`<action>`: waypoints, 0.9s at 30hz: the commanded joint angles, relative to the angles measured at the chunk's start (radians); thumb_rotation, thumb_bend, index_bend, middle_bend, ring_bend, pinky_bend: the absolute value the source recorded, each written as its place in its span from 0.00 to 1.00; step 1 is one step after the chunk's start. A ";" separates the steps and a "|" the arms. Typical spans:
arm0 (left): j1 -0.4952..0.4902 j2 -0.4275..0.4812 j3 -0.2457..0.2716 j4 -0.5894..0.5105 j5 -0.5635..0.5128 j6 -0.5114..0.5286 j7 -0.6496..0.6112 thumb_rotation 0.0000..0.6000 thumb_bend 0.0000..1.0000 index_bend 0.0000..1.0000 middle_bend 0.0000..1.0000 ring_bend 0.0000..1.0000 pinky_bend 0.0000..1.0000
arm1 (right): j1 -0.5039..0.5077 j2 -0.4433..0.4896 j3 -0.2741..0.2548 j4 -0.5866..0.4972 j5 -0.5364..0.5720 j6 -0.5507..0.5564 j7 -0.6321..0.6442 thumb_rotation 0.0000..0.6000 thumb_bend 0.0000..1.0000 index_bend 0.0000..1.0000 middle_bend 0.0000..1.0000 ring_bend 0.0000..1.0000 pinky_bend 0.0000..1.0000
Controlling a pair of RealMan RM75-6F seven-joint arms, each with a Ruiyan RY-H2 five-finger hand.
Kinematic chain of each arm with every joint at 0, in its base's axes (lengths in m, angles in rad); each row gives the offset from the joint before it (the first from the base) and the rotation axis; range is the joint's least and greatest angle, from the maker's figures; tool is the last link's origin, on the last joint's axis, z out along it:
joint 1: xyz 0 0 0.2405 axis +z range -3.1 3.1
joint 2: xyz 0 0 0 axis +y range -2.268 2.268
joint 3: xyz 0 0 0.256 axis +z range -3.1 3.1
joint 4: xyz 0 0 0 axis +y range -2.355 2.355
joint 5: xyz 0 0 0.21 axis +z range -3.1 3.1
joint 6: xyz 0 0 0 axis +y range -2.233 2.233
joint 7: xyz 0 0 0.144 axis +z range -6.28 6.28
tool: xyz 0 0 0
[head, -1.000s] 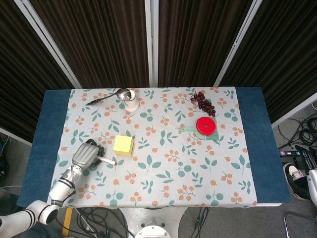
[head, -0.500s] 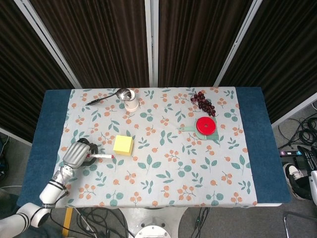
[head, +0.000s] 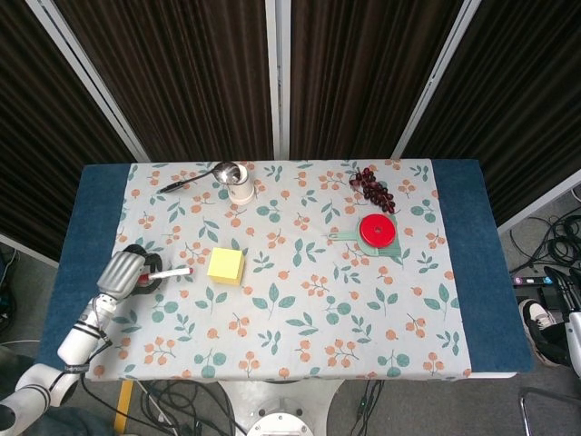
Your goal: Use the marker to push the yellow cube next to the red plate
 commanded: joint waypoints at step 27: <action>-0.175 -0.071 -0.023 -0.056 0.025 -0.080 0.085 1.00 0.48 0.68 0.70 0.49 0.31 | -0.007 -0.001 0.001 0.007 0.012 -0.002 0.005 1.00 0.26 0.00 0.12 0.00 0.05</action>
